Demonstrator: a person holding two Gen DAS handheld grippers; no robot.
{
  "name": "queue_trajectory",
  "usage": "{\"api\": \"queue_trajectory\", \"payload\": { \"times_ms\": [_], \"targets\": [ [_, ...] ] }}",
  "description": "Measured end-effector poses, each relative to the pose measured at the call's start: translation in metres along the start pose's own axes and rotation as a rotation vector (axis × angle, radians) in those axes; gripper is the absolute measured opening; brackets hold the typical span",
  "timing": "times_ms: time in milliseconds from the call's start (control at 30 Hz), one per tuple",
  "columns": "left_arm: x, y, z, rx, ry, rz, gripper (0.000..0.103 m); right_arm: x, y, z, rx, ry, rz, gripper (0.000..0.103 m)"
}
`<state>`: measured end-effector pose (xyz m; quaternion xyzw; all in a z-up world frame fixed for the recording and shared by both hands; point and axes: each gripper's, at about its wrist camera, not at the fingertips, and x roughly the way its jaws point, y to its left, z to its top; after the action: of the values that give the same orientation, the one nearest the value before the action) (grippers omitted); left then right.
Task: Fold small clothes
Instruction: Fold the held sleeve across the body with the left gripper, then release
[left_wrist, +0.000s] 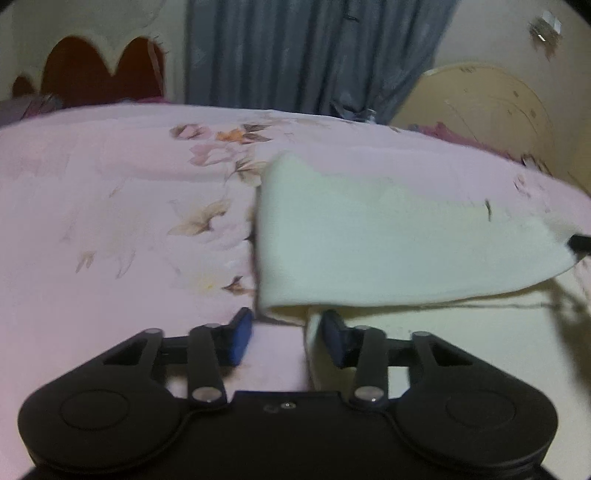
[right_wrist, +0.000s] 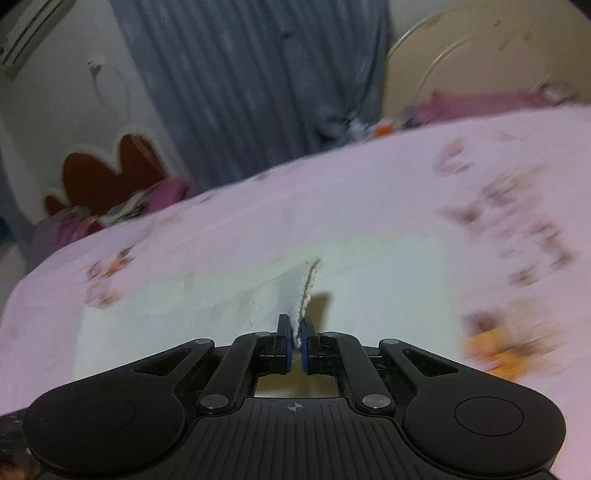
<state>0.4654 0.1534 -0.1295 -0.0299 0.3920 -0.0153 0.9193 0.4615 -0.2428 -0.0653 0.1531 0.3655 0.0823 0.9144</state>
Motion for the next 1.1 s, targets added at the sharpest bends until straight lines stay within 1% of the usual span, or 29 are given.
{"api": "queue_trajectory", "payload": {
  "times_ms": [67, 133, 233, 467, 700, 967, 1100],
  "targets": [
    [0.003, -0.004, 0.001, 0.024, 0.002, -0.003, 0.027, -0.006, -0.017, 0.001, 0.009, 0.003, -0.035, 0.004],
    [0.005, -0.005, 0.003, 0.017, 0.006, -0.021, 0.021, -0.008, -0.032, -0.002, 0.023, 0.013, -0.052, 0.004],
    [0.006, -0.009, 0.004, 0.027, 0.013, -0.028, 0.016, -0.009, -0.04, -0.009, 0.022, 0.021, -0.06, 0.004],
    [0.004, -0.012, 0.002, 0.031, 0.015, -0.026, 0.016, -0.009, -0.044, -0.013, 0.043, 0.02, -0.064, 0.004],
    [0.006, -0.011, 0.003, 0.03, 0.015, -0.029, 0.016, -0.012, -0.048, -0.013, 0.031, 0.02, -0.074, 0.004],
    [0.006, -0.01, 0.004, 0.04, 0.024, -0.033, 0.016, -0.006, -0.05, -0.022, 0.034, 0.05, -0.087, 0.004],
    [0.008, -0.011, 0.008, 0.083, 0.051, -0.047, 0.016, 0.001, -0.054, -0.028, 0.048, 0.063, -0.1, 0.004]
  ]
}}
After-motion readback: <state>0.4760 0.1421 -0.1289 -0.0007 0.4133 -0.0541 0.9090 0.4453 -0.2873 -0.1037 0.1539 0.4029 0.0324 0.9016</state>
